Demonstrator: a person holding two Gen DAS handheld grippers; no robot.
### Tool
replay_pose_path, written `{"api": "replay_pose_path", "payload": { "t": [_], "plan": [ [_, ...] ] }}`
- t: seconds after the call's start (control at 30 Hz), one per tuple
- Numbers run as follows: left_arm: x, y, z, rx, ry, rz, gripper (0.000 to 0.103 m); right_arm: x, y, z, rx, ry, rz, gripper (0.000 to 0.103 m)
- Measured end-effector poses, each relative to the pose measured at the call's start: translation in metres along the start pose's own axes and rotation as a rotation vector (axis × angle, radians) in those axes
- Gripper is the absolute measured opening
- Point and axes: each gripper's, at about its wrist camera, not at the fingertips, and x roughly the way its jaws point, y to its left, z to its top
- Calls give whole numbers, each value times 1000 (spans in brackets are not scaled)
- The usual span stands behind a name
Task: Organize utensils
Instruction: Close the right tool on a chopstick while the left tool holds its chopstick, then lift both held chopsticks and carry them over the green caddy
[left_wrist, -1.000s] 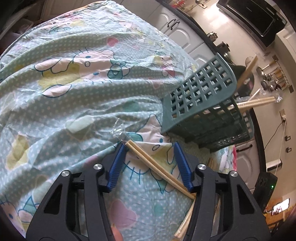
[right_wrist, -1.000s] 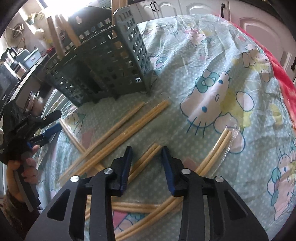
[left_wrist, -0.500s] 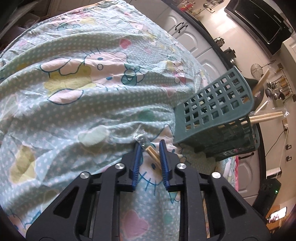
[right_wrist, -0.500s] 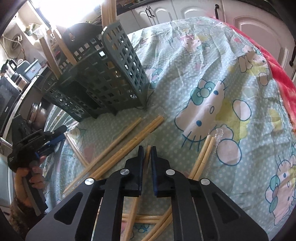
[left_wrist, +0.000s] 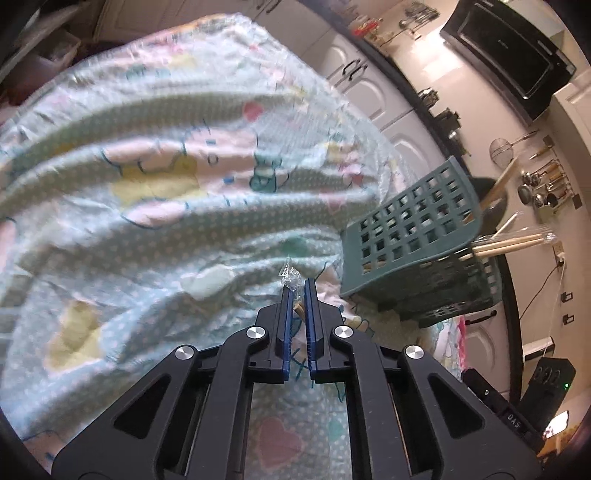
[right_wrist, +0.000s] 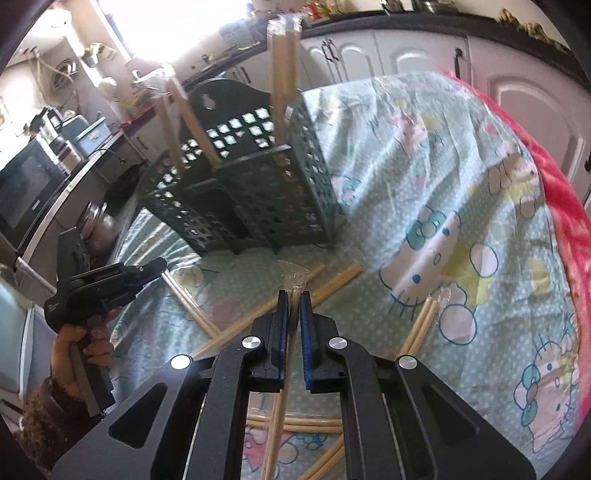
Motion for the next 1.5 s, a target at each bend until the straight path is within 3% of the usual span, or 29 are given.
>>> {"api": "replay_pose_path", "payload": {
  "t": [0.3, 0.67, 1.03, 1.5],
  "plan": [
    [-52, -12, -2, 53, -124, -19, 3, -18, 21, 3, -65, -44, 6, 6],
    [-113, -63, -9, 174, -248, -93, 2, -42, 44, 6, -128, -102, 25, 5],
    [-141, -111, -16, 251, -293, -198, 2, -78, 72, 13, -218, -214, 40, 5],
    [-160, -164, -10, 331, -359, -279, 2, -120, 83, 20, -251, -361, 62, 5]
  ]
}}
